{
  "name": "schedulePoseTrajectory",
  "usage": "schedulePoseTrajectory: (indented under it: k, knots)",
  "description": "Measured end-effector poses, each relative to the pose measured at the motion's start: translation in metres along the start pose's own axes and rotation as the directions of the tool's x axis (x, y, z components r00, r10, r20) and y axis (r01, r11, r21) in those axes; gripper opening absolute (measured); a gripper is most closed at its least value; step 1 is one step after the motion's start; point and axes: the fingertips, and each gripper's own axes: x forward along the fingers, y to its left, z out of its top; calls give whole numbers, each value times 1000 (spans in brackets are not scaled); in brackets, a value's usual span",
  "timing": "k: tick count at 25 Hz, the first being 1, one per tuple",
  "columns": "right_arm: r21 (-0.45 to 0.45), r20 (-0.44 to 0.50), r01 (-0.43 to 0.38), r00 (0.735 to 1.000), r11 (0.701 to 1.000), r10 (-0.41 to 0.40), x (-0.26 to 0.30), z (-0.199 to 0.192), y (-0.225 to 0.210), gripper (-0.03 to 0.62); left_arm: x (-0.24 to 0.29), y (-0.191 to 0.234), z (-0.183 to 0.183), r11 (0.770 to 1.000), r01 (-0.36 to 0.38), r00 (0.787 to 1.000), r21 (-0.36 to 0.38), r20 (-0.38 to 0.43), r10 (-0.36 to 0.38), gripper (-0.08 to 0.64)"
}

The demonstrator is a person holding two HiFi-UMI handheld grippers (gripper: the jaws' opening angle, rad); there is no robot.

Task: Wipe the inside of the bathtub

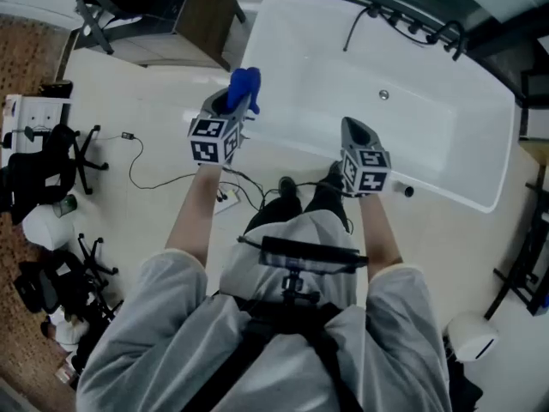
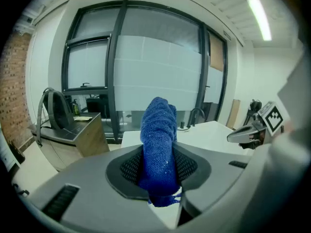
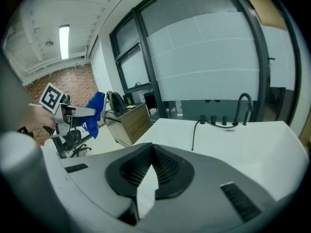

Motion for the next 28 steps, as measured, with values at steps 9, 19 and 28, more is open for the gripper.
schedulePoseTrajectory:
  k: [9, 19, 28]
  knots:
    - [35, -15, 178, 984, 983, -178, -88, -29, -41, 9, -41, -59, -24, 993, 93, 996, 67, 1, -93, 124]
    - [101, -34, 180, 983, 978, -178, -152, -68, -107, 9, -71, -123, -37, 1000, 23, 1000, 5, 6, -23, 126]
    - [65, -13, 144, 990, 988, -143, -188, -66, -147, 8, -87, -181, -45, 999, -18, 1000, -26, -13, 18, 126]
